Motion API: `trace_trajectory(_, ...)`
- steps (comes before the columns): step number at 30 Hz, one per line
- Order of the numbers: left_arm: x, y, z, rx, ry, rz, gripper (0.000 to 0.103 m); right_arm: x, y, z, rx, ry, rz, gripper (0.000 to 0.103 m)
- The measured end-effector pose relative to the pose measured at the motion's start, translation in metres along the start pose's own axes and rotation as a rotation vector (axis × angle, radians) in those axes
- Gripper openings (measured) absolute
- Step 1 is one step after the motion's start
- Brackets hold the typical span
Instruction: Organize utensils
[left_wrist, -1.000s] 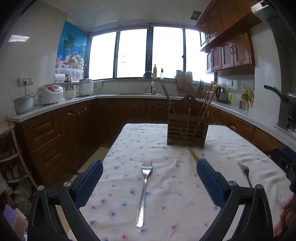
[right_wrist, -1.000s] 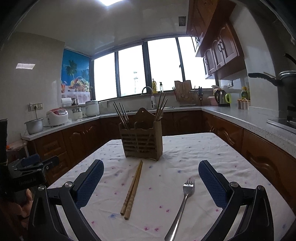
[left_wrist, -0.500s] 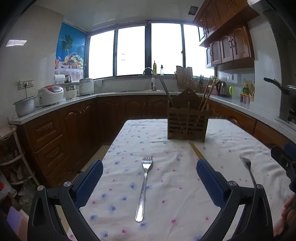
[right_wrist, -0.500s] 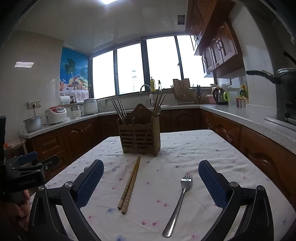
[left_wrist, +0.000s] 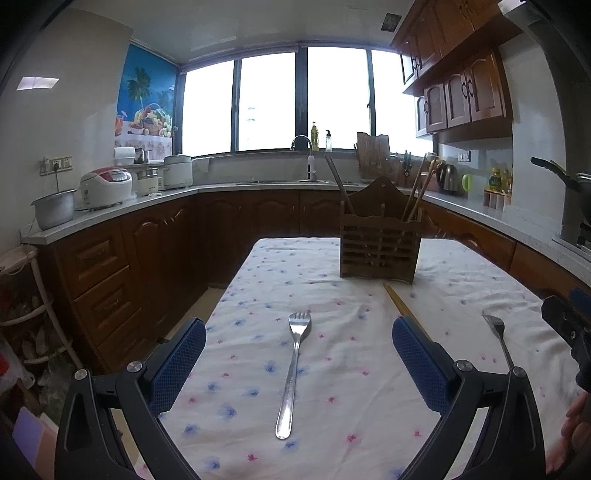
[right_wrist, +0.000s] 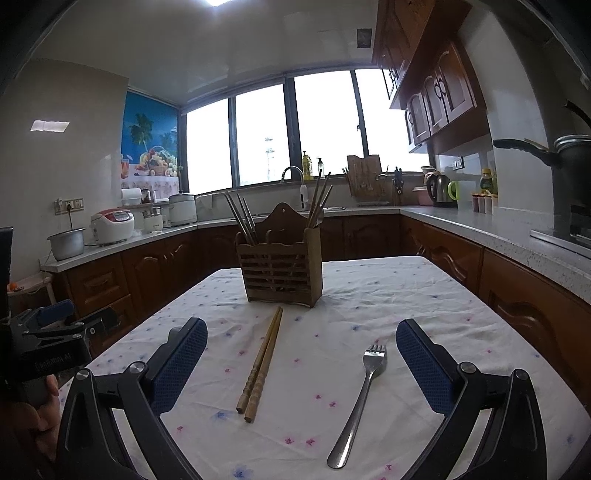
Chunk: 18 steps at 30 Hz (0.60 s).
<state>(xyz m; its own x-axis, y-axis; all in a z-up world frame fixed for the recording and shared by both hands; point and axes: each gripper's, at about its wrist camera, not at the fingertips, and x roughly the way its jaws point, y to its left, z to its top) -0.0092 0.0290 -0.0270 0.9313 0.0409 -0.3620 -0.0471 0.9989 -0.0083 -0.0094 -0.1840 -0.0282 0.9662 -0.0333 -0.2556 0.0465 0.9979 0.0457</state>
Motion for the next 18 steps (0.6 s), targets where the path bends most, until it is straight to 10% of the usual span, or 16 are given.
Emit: trace_trajectory(18,-0.0038,0.0050,-0.0034,-0.012,-0.057,0.007,0.102,0.0050,-0.0027,0.0038,-0.008,-0.003,0.005,0.103)
